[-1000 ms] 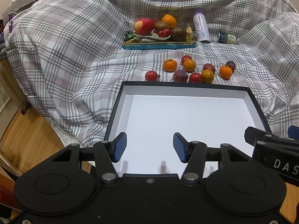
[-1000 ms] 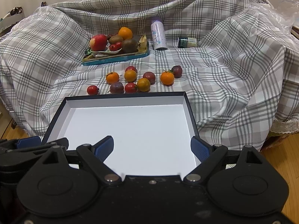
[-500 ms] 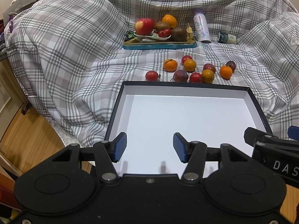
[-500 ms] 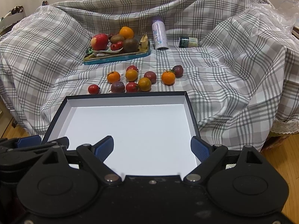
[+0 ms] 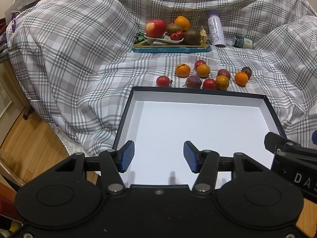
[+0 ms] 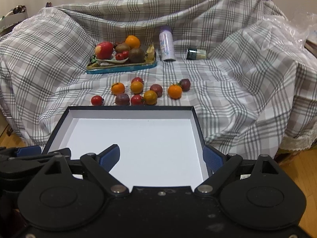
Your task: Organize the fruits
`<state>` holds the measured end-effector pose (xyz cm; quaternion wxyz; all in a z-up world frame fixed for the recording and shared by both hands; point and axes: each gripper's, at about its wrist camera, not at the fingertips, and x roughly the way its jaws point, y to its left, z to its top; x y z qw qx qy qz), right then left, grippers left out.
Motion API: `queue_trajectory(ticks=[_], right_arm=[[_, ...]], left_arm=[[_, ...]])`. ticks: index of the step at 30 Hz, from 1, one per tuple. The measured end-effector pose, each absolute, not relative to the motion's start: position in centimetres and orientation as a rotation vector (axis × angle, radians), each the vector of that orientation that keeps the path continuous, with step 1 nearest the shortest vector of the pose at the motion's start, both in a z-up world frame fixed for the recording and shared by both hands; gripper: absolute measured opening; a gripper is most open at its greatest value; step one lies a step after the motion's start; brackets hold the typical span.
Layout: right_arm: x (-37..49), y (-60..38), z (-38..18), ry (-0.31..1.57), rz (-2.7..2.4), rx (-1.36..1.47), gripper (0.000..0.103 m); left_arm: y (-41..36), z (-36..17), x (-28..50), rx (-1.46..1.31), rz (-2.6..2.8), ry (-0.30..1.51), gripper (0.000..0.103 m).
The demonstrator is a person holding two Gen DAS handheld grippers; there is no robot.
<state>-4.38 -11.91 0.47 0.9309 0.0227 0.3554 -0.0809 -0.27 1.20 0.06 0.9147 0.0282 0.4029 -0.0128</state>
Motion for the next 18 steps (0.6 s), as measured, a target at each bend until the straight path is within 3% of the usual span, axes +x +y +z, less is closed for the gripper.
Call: queue_trajectory(ticks=[3,14,18], right_arm=[[-4.34,-11.48,0.73,0.719,-0.201,0.01,0.101],[-4.2,-11.51,0.96,0.72,-0.196,0.012,0.099],[-3.43,-11.58,0.26,0.758,-0.192,0.025,0.091]], left_arm=[[1.23,0.11,-0.18,0.058,-0.027,0.829,0.06],[1.21,0.47,-0.16,0.042,-0.047,0.807,0.06],[1.25,0.72,-0.37,0.029,-0.064,0.767,0.06]])
